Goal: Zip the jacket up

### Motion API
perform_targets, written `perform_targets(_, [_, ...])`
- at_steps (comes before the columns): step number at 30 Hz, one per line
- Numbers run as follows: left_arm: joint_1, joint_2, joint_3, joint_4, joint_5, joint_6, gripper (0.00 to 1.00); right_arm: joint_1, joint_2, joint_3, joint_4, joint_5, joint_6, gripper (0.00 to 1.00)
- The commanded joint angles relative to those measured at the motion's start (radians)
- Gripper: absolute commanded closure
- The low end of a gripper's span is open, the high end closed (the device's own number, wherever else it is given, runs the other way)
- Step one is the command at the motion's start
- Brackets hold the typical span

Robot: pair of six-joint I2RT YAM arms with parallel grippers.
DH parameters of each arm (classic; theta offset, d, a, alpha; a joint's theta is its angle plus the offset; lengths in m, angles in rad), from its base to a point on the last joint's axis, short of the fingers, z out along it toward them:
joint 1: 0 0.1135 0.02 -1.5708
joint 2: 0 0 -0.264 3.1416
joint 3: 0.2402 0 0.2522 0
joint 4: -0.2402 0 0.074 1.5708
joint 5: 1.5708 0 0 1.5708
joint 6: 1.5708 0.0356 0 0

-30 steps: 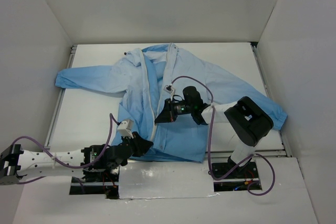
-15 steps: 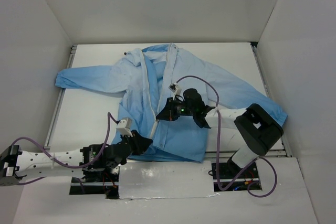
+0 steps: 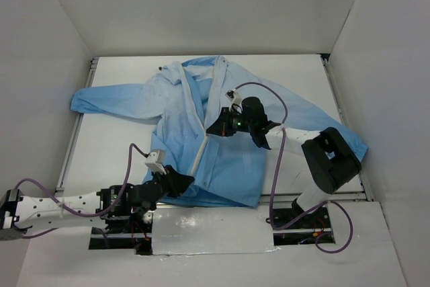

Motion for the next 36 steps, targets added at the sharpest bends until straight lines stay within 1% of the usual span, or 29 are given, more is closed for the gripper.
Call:
perform_targets(1, [-0.018, -0.005, 0.038, 0.041, 0.081, 0.012, 1.00, -0.025, -0.056, -0.014, 0.122, 0.131, -0.068, 1.00])
perform_targets(4, [-0.018, 0.003, 0.045, 0.068, 0.106, 0.040, 1.00, -0.038, -0.032, 0.032, 0.059, 0.160, -0.105, 1.00])
perform_targets(9, [-0.018, 0.031, 0.058, 0.071, 0.115, 0.051, 1.00, -0.101, 0.056, 0.158, -0.008, 0.108, -0.117, 1.00])
perform_targets(14, [-0.018, 0.029, 0.042, 0.106, 0.135, 0.060, 1.00, -0.166, 0.157, 0.365, -0.122, 0.097, -0.144, 1.00])
perform_targets(18, [-0.019, 0.020, 0.040, 0.097, 0.137, 0.071, 1.00, -0.230, 0.223, 0.520, -0.200, 0.059, -0.156, 1.00])
perform_targets(22, [-0.021, 0.014, 0.031, 0.117, 0.153, 0.094, 1.00, -0.274, 0.261, 0.643, -0.272, 0.035, -0.177, 1.00])
perform_targets(26, [-0.021, 0.015, 0.025, 0.152, 0.184, 0.153, 1.00, -0.314, 0.301, 0.744, -0.317, 0.012, -0.182, 1.00])
perform_targets(30, [-0.024, 0.012, -0.003, 0.256, 0.245, 0.239, 1.00, -0.379, 0.341, 0.841, -0.366, 0.002, -0.193, 1.00])
perform_targets(31, [-0.024, 0.008, -0.009, 0.276, 0.280, 0.271, 1.00, -0.390, 0.346, 0.873, -0.372, -0.002, -0.196, 1.00])
perform_targets(33, [-0.027, 0.000, -0.032, 0.356, 0.323, 0.310, 1.00, -0.420, 0.358, 0.899, -0.388, -0.004, -0.199, 1.00])
perform_targets(36, [-0.027, -0.012, -0.044, 0.399, 0.388, 0.367, 1.00, -0.466, 0.360, 0.931, -0.369, -0.025, -0.180, 1.00])
